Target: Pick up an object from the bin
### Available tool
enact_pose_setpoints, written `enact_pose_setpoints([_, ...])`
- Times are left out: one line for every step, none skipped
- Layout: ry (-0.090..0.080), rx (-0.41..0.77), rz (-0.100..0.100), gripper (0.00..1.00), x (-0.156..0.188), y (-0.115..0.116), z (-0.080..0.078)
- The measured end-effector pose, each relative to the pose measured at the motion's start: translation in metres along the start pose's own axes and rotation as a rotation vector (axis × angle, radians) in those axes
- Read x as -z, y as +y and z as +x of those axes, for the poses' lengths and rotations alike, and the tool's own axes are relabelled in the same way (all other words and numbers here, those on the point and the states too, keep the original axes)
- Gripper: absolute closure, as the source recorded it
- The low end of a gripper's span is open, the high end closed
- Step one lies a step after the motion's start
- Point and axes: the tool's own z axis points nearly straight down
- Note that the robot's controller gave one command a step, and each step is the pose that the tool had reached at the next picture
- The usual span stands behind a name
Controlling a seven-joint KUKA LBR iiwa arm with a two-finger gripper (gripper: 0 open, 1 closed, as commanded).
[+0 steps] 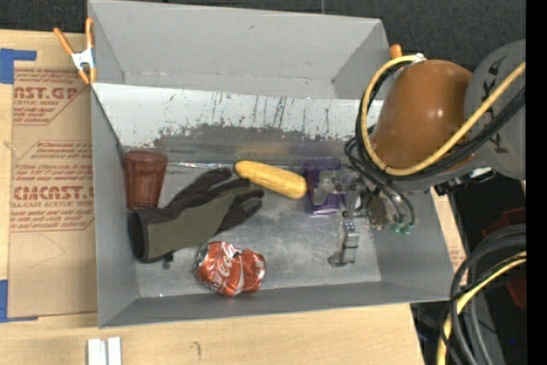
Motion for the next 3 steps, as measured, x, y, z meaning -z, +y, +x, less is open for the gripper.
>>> enact_pose_setpoints([-0.008,0.000,0.001,0.00,0.004,0.000,-0.002])
enact_pose_setpoints([-0.014,-0.121,-0.001,0.00,-0.054,0.021,-0.048])
enact_pose_setpoints([-0.008,-0.285,-0.002,0.00,-0.059,-0.042,-0.071])
